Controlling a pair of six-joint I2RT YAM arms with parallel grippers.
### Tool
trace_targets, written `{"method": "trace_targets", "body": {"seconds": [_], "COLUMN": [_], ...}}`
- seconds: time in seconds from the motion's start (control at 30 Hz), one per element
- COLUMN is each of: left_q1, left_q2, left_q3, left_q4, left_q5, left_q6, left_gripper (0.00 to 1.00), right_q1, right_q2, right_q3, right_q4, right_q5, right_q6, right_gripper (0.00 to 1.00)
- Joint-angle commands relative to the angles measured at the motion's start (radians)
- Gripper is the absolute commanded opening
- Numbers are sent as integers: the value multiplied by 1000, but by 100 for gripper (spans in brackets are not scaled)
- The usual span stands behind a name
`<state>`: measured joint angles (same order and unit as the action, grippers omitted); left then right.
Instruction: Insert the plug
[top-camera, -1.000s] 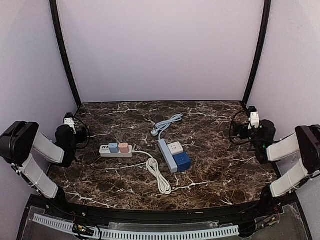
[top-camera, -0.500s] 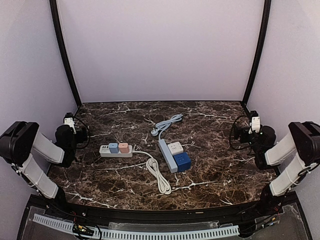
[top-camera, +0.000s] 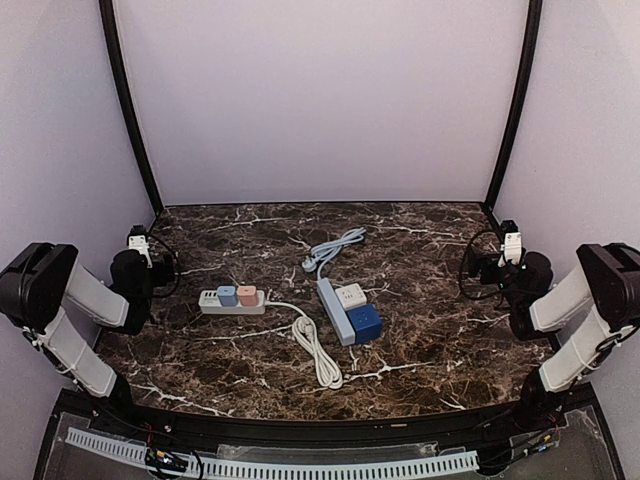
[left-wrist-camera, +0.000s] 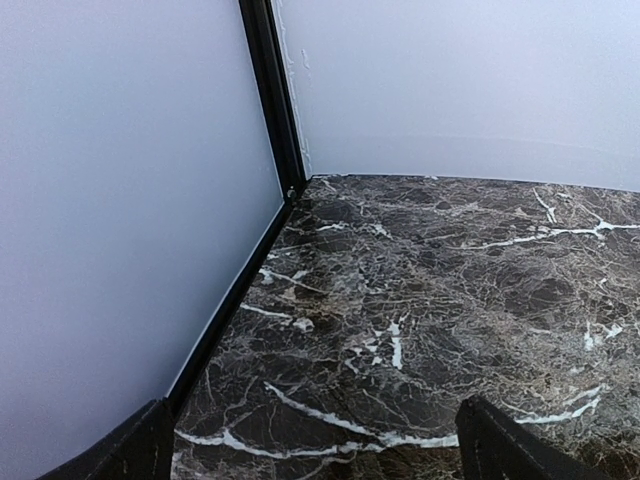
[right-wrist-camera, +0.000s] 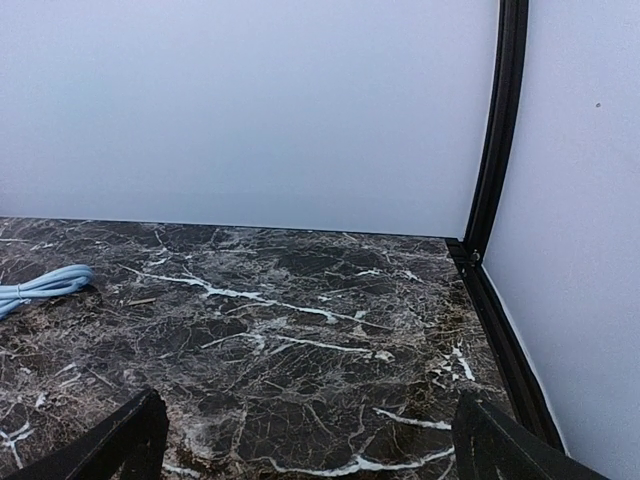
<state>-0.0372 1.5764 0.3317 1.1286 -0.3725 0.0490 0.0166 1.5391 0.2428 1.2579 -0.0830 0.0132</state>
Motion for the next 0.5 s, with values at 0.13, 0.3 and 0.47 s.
{"method": "trace_targets", "body": {"seconds": [0.13,0.3,0.47], "left_q1": [5,5,5], "left_q2": [-1,0,-1], "left_q3": [-12,-8,-14], "left_q4": [14,7,17], "left_q5": [14,16,15], "left_q6": [8,8,9], "left_gripper": [99,99,99], "right_q1": [-4,-4,-4], "right_q2": [6,6,5], "right_q3": [-10,-10,-10], "right_q4": [44,44,44], "right_q5": [-6,-6,-7], "right_q6": [8,7,6], "right_gripper": [99,99,99]}}
